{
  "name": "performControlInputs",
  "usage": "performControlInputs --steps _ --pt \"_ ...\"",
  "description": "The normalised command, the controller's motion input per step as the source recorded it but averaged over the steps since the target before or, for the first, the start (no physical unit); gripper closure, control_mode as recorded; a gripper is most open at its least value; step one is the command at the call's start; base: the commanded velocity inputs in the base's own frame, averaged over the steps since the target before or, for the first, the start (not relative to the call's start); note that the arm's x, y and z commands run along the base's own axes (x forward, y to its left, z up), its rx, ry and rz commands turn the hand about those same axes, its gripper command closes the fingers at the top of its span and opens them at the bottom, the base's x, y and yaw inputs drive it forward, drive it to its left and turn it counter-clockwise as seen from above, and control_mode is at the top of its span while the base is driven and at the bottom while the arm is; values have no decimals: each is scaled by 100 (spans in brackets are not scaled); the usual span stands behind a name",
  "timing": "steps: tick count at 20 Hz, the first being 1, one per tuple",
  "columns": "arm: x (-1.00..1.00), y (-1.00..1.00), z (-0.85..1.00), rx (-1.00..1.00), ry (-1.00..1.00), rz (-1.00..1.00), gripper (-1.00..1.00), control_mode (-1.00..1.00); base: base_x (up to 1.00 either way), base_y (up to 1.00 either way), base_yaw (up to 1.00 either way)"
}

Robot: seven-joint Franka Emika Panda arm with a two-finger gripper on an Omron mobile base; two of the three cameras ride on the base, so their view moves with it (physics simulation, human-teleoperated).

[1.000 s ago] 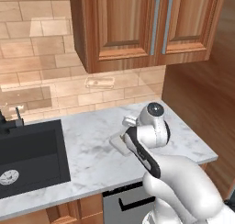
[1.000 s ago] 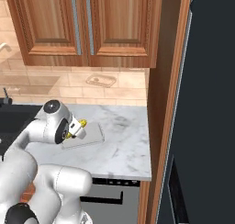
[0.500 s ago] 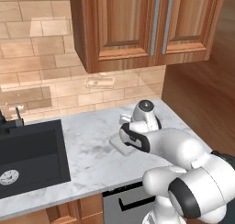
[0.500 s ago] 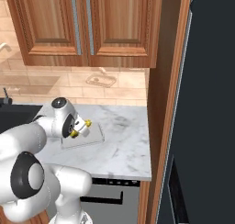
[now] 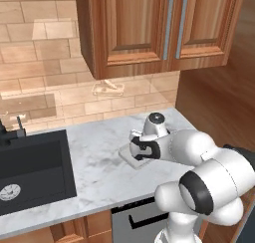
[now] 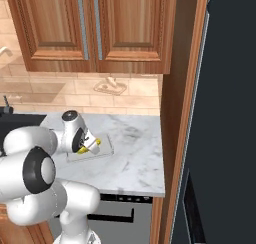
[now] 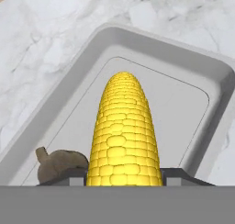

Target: Take the garlic and corn out of the freezer and place them in the tupperware container on the counter. Then put the tupperware containing the vegetables back in the freezer.

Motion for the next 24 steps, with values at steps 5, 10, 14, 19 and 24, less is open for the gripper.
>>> performControlInputs --steps 5,10,14,19,24 --pt "2 -1 -5 0 0 -1 100 -100 0 0 0" --pt "-2 0 9 0 -2 -2 -100 -100 0 0 0" --pt "0 0 37 1 -3 -3 -100 -100 0 0 0" --pt "6 0 27 4 0 -5 -100 -100 0 0 0" --pt "6 -13 19 5 0 -3 -100 -100 0 0 0"
